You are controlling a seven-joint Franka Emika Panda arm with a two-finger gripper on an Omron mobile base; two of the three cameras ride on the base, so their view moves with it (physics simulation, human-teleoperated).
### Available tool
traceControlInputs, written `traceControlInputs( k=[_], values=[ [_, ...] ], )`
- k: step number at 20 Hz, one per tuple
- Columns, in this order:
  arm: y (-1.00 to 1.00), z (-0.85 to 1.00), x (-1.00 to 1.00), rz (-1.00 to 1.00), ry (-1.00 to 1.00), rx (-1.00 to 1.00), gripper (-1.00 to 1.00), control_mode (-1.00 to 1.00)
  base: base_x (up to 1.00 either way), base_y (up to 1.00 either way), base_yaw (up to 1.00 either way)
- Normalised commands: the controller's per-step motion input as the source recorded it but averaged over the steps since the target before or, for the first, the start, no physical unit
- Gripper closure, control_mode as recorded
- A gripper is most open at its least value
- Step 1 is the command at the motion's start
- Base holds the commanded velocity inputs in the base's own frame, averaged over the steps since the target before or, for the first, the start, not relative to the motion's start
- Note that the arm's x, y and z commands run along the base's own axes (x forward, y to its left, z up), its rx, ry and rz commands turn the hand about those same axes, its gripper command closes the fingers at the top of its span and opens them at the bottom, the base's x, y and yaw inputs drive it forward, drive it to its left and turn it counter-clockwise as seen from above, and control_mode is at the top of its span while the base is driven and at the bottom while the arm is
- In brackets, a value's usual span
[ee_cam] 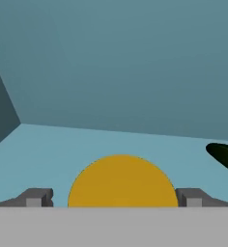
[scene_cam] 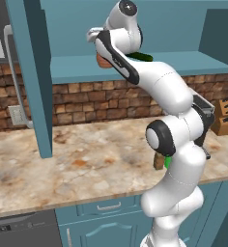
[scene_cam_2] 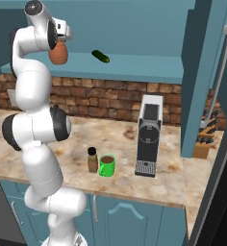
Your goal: Pick the cinnamon and honey bottle from the cabinet and place them next to the mug.
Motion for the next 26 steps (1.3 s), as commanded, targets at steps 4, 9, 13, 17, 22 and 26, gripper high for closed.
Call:
traceControlInputs(
  k=[4,9,13,17,22,26],
  values=[
    [0.0,0.0,0.0,0.0,0.0,0.0,-1.0,-1.0,0.0,0.0,0.0],
    [0.0,0.0,0.0,0.0,0.0,0.0,1.0,-1.0,0.0,0.0,0.0],
    [-0.02,0.0,-0.01,0.0,0.0,0.0,1.0,-1.0,0.0,0.0,0.0],
    [-0.32,0.0,-0.56,0.0,-0.02,0.05,1.0,-1.0,0.0,0.0,0.0],
    [-0.41,0.0,-0.86,0.0,-0.07,0.08,1.0,-1.0,0.0,0.0,0.0],
    [-0.38,-0.05,-0.76,0.0,-0.03,0.04,1.0,-1.0,0.0,0.0,0.0]
  ],
)
